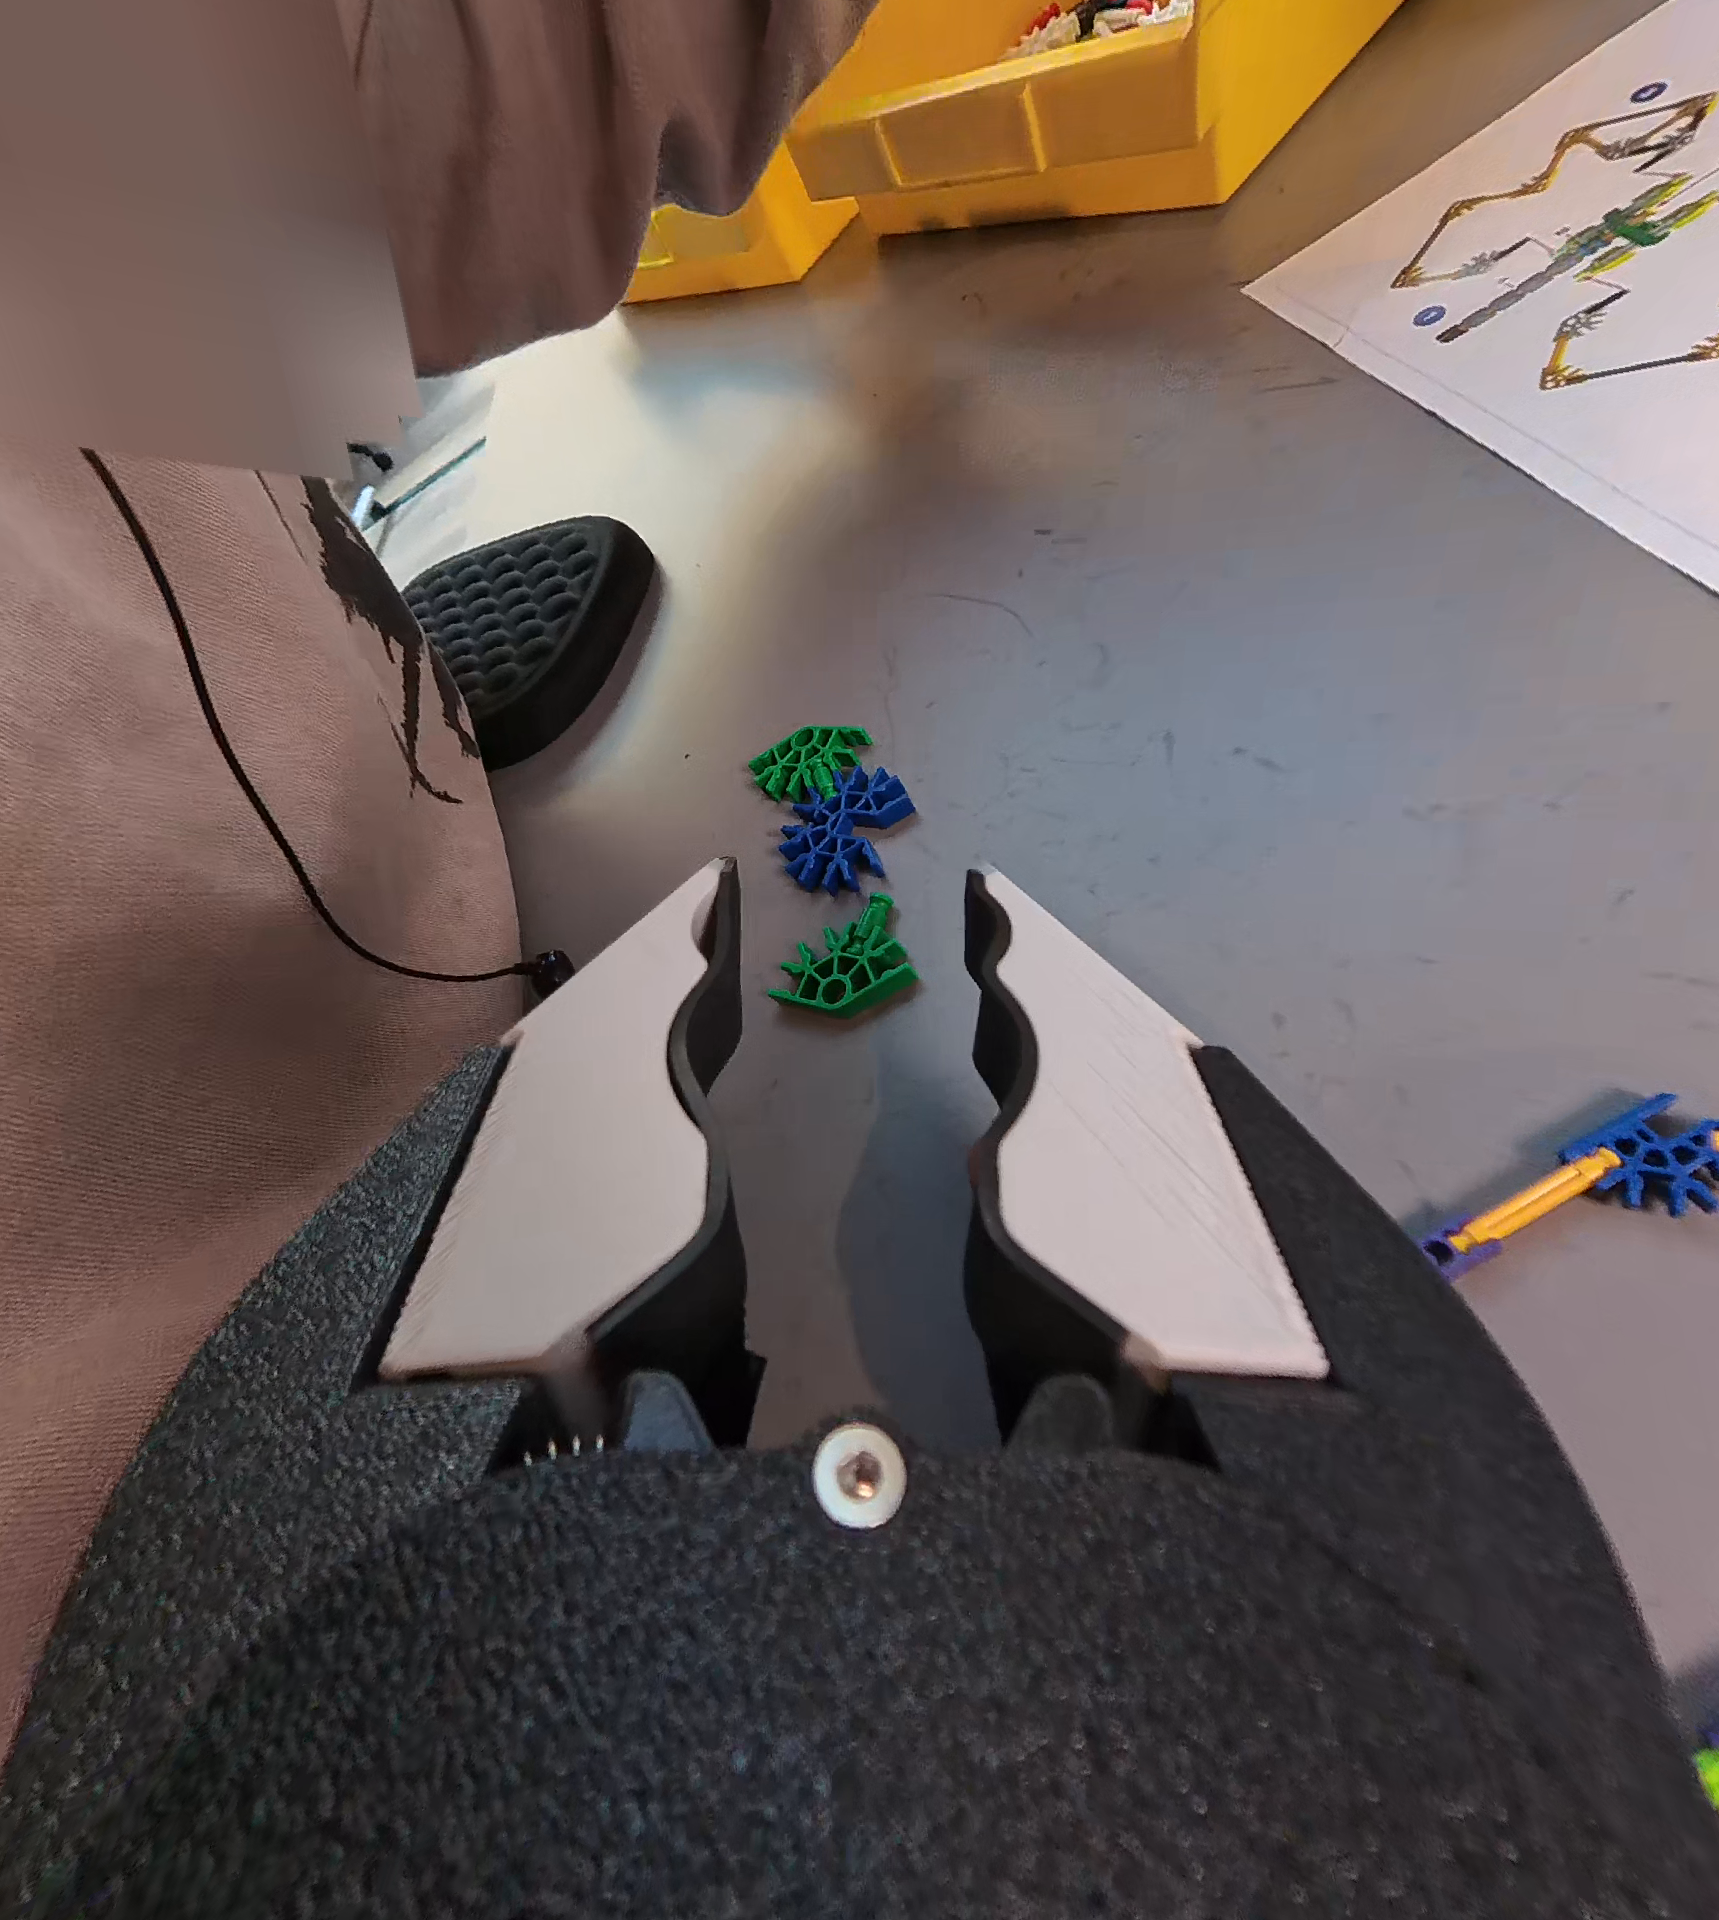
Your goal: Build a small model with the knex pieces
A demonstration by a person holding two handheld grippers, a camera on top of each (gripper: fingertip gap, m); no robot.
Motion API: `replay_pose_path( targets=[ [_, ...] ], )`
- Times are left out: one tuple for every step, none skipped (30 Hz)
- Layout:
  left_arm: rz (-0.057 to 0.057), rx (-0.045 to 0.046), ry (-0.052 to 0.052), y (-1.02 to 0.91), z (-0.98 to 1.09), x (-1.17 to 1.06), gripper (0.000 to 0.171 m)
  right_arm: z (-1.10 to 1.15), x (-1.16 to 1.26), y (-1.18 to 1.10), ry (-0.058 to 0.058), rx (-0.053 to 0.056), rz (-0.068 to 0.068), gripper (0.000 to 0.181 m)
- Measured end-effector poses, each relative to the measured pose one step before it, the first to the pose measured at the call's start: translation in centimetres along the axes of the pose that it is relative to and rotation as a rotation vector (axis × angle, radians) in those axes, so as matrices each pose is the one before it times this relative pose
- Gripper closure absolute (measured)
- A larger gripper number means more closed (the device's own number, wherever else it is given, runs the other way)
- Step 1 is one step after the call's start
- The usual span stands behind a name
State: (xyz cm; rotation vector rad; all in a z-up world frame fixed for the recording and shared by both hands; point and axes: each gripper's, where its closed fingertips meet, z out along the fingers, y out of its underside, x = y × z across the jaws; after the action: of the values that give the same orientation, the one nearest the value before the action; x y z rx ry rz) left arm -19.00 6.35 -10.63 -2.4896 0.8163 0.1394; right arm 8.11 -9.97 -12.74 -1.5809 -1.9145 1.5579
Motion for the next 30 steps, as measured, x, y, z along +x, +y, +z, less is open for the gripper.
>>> replay_pose_path(
  targets=[
    [0.0033,0.05017,-0.0096,-0.941,-1.335,0.858,0.171,0.052,-0.033,0.093,0.0084,-0.0060,-0.0109,0.139],
    [0.0012,0.05208,-0.0007,-0.911,-1.328,1.170,0.171,0.080,-0.115,0.138,0.0074,-0.0092,-0.0170,0.138],
    [0.0016,0.04947,0.0083,-0.757,-1.232,1.486,0.169,0.103,-0.122,0.210,0.0110,-0.0142,-0.0218,0.137],
    [0.0013,0.04193,0.0155,-0.484,-1.046,1.722,0.166,0.138,-0.084,0.276,0.0156,-0.0196,-0.0260,0.136],
    [-0.0024,0.03576,0.0208,-0.206,-0.825,1.911,0.163,0.180,-0.039,0.314,0.0197,-0.0236,-0.0293,0.135],
    [-0.0072,0.03246,0.0298,0.045,-0.593,2.116,0.161,0.224,-0.037,0.354,0.0207,-0.0265,-0.0316,0.133],
    [-0.0126,0.02857,0.0412,0.289,-0.362,2.323,0.159,0.252,-0.019,0.372,0.0212,-0.0298,-0.0319,0.132],
    [-0.0199,0.02218,0.0483,0.559,-0.122,2.407,0.156,0.280,-0.019,0.453,0.0207,-0.0353,-0.0312,0.132],
    [-0.0263,0.01437,0.0482,0.794,0.094,2.335,0.154,0.205,-0.004,0.227,0.0234,-0.0238,-0.0368,0.133],
    [-0.0269,0.00818,0.0469,0.979,0.280,2.240,0.150,0.115,-0.113,0.156,0.0162,-0.0208,-0.0353,0.133],
    [-0.0235,0.00423,0.0439,1.078,0.407,2.103,0.147,0.133,-0.086,0.252,0.0145,-0.0300,-0.0259,0.134],
    [-0.0198,0.00274,0.0351,1.070,0.505,1.879,0.144,0.111,-0.036,0.194,0.0174,-0.0264,-0.0238,0.134],
    [-0.0178,0.00721,0.0278,0.892,0.547,1.668,0.141,0.124,-0.115,0.180,0.0130,-0.0260,-0.0239,0.134],
    [-0.0172,0.01315,0.0272,0.664,0.557,1.547,0.139,0.131,-0.180,0.150,0.0090,-0.0246,-0.0224,0.134],
    [-0.0144,0.01163,0.0215,0.521,0.507,1.300,0.137,0.136,-0.128,0.126,0.0109,-0.0238,-0.0175,0.135],
    [-0.0092,0.00941,0.0040,0.396,0.437,0.847,0.135,0.138,-0.107,0.092,0.0100,-0.0224,-0.0141,0.135],
    [-0.0052,0.00960,-0.0055,0.259,0.358,0.524,0.133,0.131,-0.115,0.048,0.0094,-0.0195,-0.0123,0.135],
    [-0.0017,0.00041,-0.0046,0.265,0.291,0.384,0.131,0.099,-0.124,-0.050,0.0072,-0.0113,-0.0081,0.137],
    [0.0074,-0.01397,-0.0164,0.348,0.221,0.088,0.128,0.061,-0.150,-0.090,0.0029,-0.0073,0.0007,0.139],
    [0.0185,-0.02352,-0.0249,0.394,0.124,-0.096,0.127,0.040,-0.087,-0.048,0.0044,-0.0078,0.0014,0.141],
    [0.0224,-0.02590,-0.0111,0.378,0.085,0.097,0.127,-0.004,-0.035,-0.026,0.0068,-0.0055,-0.0042,0.142],
    [0.0180,-0.02016,0.0011,0.258,0.085,0.234,0.127,-0.028,-0.042,-0.009,0.0062,-0.0012,-0.0101,0.143],
    [0.0127,-0.01518,0.0059,0.185,0.123,0.289,0.127,-0.007,-0.086,-0.011,0.0017,0.0007,-0.0060,0.144],
    [0.0104,-0.01492,0.0111,0.216,0.163,0.320,0.127,0.003,-0.006,-0.021,0.0033,0.0022,-0.0002,0.145],
    [0.0100,-0.01428,0.0115,0.237,0.201,0.300,0.127,0.005,-0.002,0.006,0.0000,0.0040,0.0016,0.145],
    [0.0078,-0.01202,0.0062,0.263,0.198,0.185,0.127,-0.010,0.006,0.008,-0.0028,0.0053,0.0055,0.145],
    [0.0038,-0.00025,0.0014,0.068,0.061,0.092,0.128,0.004,0.033,0.003,-0.0022,0.0062,0.0059,0.145],
    [-0.0006,0.00245,0.0044,0.016,-0.033,0.122,0.127,0.015,0.082,-0.019,0.0014,0.0072,0.0039,0.145],
    [0.0033,-0.00082,0.0036,0.083,-0.054,0.140,0.127,0.017,0.096,-0.018,0.0012,0.0065,0.0022,0.145],
    [0.0117,0.00354,-0.0001,0.066,-0.079,0.103,0.127,0.001,0.133,-0.002,0.0014,0.0049,0.0025,0.145]
  ],
)
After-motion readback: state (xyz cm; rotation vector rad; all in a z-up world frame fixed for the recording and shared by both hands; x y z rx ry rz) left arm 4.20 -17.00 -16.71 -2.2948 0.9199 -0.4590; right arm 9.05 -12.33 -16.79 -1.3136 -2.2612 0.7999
